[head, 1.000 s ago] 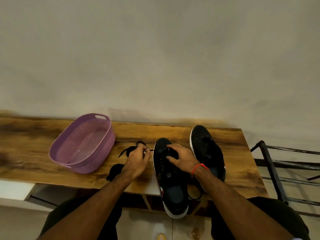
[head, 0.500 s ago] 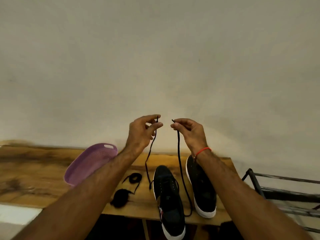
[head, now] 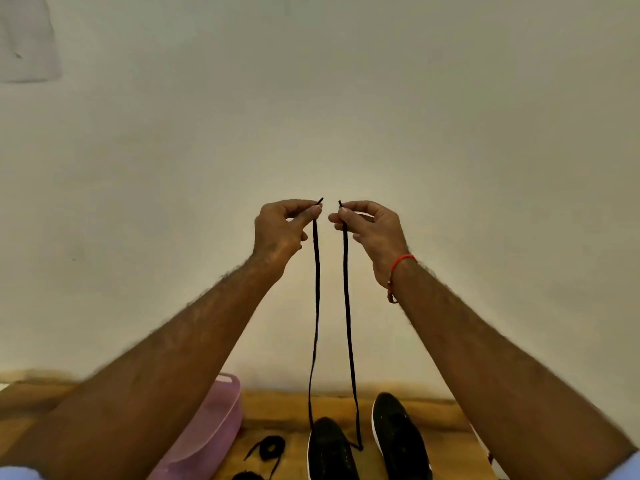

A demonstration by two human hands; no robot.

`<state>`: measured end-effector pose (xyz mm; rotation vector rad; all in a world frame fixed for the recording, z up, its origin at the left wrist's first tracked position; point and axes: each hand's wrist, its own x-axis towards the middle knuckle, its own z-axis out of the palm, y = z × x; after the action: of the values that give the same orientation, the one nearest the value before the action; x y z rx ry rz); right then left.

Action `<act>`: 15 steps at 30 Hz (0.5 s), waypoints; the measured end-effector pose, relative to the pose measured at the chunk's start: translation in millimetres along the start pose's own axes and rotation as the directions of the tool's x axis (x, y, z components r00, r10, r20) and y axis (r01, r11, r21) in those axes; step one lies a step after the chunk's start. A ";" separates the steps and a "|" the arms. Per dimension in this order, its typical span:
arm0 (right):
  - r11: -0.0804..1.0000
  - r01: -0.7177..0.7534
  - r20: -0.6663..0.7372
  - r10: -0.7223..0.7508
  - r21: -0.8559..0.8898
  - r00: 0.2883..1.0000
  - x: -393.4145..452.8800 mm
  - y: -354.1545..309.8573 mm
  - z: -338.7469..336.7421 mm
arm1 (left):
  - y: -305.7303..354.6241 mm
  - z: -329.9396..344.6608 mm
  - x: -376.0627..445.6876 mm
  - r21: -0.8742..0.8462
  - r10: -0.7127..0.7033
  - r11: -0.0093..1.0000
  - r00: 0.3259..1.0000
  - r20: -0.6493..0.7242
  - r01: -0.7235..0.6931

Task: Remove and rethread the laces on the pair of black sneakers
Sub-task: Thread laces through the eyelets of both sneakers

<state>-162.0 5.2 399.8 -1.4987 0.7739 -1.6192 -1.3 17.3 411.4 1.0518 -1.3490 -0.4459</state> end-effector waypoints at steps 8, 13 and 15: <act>1.000 0.010 -0.089 -0.009 0.009 0.996 18.9 -41.6 4.1 | 46.8 -8.0 19.9 0.035 0.027 0.999 0.999 0.029 -0.028; 1.000 0.019 -0.082 -0.020 -0.016 0.996 24.6 -53.3 9.5 | 52.8 -5.5 22.7 0.015 -0.016 1.000 1.000 0.013 0.016; 1.000 0.017 -0.076 -0.018 -0.021 0.997 25.6 -54.0 11.6 | 53.6 -6.4 23.8 -0.004 -0.043 0.999 0.999 0.005 0.043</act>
<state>-158.0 11.5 460.2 -1.4688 0.8239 -1.6950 -5.8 27.6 469.3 1.0789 -1.3312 -0.4828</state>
